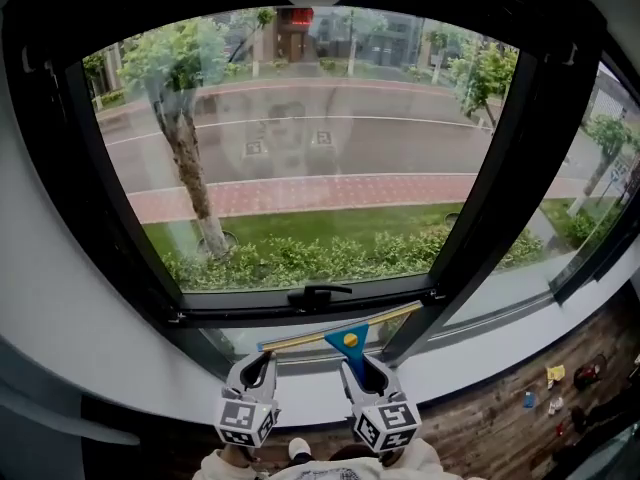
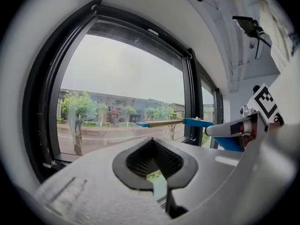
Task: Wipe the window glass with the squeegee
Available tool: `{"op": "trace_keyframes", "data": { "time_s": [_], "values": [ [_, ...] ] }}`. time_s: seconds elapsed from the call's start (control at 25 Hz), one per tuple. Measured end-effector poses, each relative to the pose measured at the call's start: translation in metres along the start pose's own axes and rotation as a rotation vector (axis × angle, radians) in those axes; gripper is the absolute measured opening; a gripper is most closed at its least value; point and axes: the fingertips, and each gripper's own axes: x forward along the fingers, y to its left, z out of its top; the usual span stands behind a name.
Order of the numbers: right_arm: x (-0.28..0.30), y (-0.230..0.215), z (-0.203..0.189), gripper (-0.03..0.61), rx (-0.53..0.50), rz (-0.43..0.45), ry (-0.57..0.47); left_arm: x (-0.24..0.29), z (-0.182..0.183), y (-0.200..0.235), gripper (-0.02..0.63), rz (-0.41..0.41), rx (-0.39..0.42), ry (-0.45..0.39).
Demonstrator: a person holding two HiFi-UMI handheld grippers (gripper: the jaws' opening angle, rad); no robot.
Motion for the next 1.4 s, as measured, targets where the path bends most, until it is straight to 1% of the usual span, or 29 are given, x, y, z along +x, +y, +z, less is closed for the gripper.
{"op": "trace_keyframes", "data": {
  "time_s": [0.08, 0.12, 0.28, 0.4, 0.44, 0.68, 0.84, 0.96, 1.04, 1.12, 1.2, 1.32, 1.4],
  "values": [
    [0.011, -0.014, 0.028, 0.14, -0.012, -0.016, -0.046, 0.017, 0.021, 0.006, 0.0, -0.007, -0.001, -0.023],
    [0.015, -0.022, 0.043, 0.14, -0.029, -0.016, -0.074, 0.025, 0.034, 0.006, 0.002, -0.01, 0.012, -0.041],
    [0.039, -0.048, 0.105, 0.141, -0.134, -0.008, -0.16, 0.061, 0.087, -0.002, 0.0, -0.004, 0.149, -0.121],
    [0.054, -0.061, 0.151, 0.141, -0.157, 0.016, -0.213, 0.085, 0.13, -0.014, 0.0, -0.005, 0.24, -0.178],
    [0.056, -0.064, 0.166, 0.141, -0.157, 0.022, -0.239, 0.091, 0.146, -0.018, 0.0, -0.005, 0.258, -0.196],
    [0.065, -0.073, 0.269, 0.141, -0.195, 0.029, -0.436, 0.119, 0.251, -0.039, 0.0, -0.037, 0.273, -0.336],
    [0.065, -0.079, 0.344, 0.141, -0.208, 0.022, -0.573, 0.133, 0.32, -0.038, 0.0, 0.002, 0.292, -0.412],
    [0.063, -0.081, 0.398, 0.141, -0.228, 0.015, -0.657, 0.135, 0.37, -0.04, 0.0, 0.003, 0.299, -0.474],
    [0.061, -0.08, 0.427, 0.141, -0.251, 0.006, -0.696, 0.135, 0.4, -0.043, 0.0, 0.005, 0.316, -0.526],
    [0.06, -0.079, 0.45, 0.141, -0.254, 0.0, -0.729, 0.134, 0.425, -0.049, 0.0, 0.01, 0.342, -0.568],
    [0.059, -0.078, 0.469, 0.14, -0.255, -0.005, -0.757, 0.134, 0.443, -0.057, 0.0, -0.007, 0.343, -0.591],
    [0.058, -0.074, 0.498, 0.14, -0.275, -0.004, -0.797, 0.135, 0.463, -0.067, 0.0, -0.041, 0.327, -0.602],
    [0.057, -0.071, 0.516, 0.141, -0.28, 0.008, -0.815, 0.134, 0.474, -0.075, 0.0, -0.051, 0.342, -0.605]
  ]
}}
